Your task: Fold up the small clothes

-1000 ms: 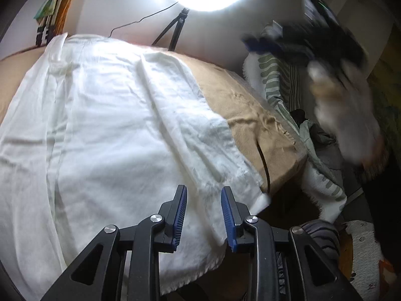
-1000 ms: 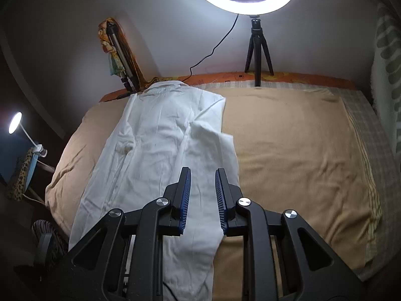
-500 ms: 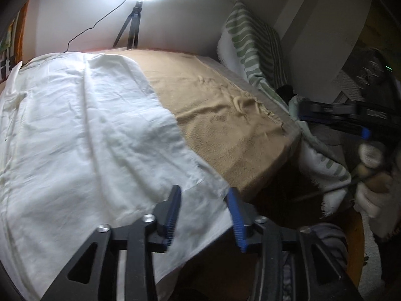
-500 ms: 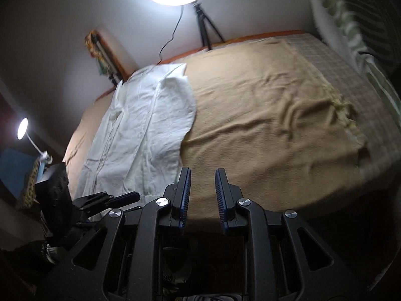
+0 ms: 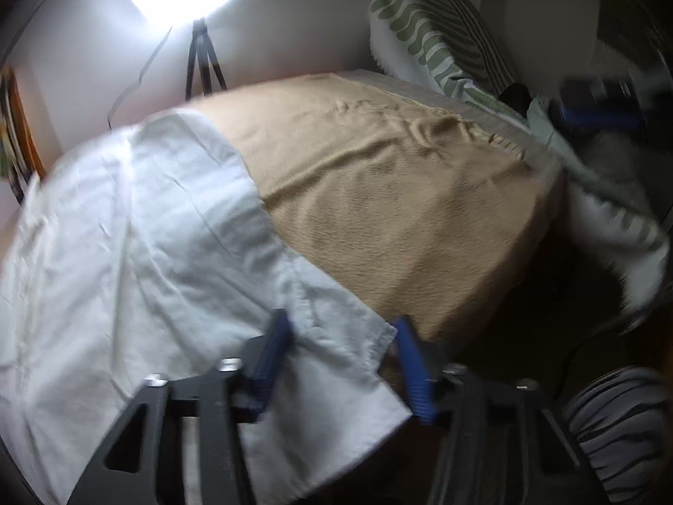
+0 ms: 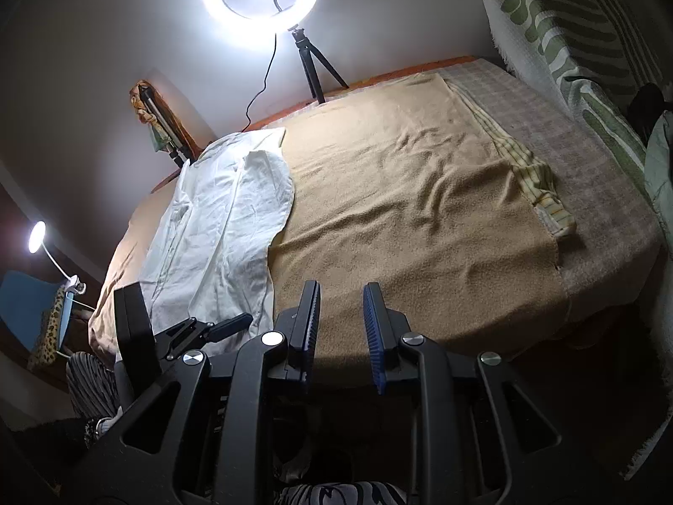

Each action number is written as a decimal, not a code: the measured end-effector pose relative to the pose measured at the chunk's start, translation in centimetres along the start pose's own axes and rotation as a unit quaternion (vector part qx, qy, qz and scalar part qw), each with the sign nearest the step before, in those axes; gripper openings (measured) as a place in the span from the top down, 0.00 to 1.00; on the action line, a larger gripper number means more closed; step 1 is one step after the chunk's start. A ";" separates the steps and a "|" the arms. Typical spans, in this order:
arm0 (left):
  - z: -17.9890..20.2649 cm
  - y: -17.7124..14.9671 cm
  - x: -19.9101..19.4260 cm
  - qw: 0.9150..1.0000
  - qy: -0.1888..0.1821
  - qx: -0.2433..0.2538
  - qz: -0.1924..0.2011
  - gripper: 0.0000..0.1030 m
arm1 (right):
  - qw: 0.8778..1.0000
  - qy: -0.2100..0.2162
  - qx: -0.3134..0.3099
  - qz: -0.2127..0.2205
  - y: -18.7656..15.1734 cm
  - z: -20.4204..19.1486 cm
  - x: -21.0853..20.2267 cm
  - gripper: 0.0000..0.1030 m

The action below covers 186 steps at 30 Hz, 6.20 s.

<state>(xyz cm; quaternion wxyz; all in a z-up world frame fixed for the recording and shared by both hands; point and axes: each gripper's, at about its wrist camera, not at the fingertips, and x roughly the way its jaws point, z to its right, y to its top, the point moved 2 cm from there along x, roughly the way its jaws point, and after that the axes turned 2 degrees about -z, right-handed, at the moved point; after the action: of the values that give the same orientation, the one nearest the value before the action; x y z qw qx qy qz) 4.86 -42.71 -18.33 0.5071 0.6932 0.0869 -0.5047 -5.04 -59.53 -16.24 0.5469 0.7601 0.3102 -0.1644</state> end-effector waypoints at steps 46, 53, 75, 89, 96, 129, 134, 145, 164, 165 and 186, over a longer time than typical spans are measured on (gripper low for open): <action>-14.3 -6.9 -9.1 0.936 -0.209 -0.271 0.085 0.95 | 0.986 -0.003 -0.132 -0.098 13.1 -19.3 23.4 0.95; -16.2 -8.9 -9.5 0.929 -0.209 -0.295 0.082 0.96 | 0.968 -0.037 -0.220 -0.115 11.8 -26.2 25.9 0.96; -20.7 -13.4 -11.4 0.916 -0.188 -0.349 0.068 1.00 | 0.970 0.090 -0.157 -0.160 10.3 -28.4 30.6 0.75; -22.0 -14.5 -13.1 0.911 -0.202 -0.354 0.065 0.78 | 0.983 0.085 -0.090 -0.137 -0.1 -17.8 15.0 0.67; -22.3 -15.6 -14.9 0.923 -0.176 -0.336 0.063 0.73 | 0.976 0.073 -0.096 -0.181 -6.1 -17.2 16.5 0.69; -31.0 -22.1 -17.2 0.913 -0.081 -0.396 0.048 0.61 | 0.943 0.183 -0.144 -0.240 -10.6 -28.7 19.6 0.68; -31.3 -22.2 -17.3 0.911 -0.082 -0.400 0.052 0.61 | 0.940 0.191 -0.133 -0.248 -11.3 -29.7 20.6 0.68; -32.2 -20.7 -18.4 0.923 -0.057 -0.374 0.067 0.61 | 0.947 0.183 -0.119 -0.236 -10.2 -29.0 19.3 0.96; -28.1 -16.7 -13.9 0.979 -0.020 -0.202 0.024 0.61 | 0.976 0.077 -0.142 -0.145 -7.9 -22.8 16.1 0.93; -27.8 -17.1 -14.1 0.981 -0.015 -0.194 0.024 0.61 | 0.976 0.065 -0.141 -0.153 -8.2 -22.2 16.5 0.93; -31.1 -21.0 -16.4 0.927 -0.130 -0.352 -0.032 0.49 | 0.967 0.148 -0.017 -0.205 -7.2 -13.8 15.8 0.66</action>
<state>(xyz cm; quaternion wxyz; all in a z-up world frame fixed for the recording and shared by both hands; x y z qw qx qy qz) 2.80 -1.87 -19.10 0.7086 0.3959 0.2145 -0.5433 0.89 -40.55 -26.01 0.4623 0.6868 0.5394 -0.1536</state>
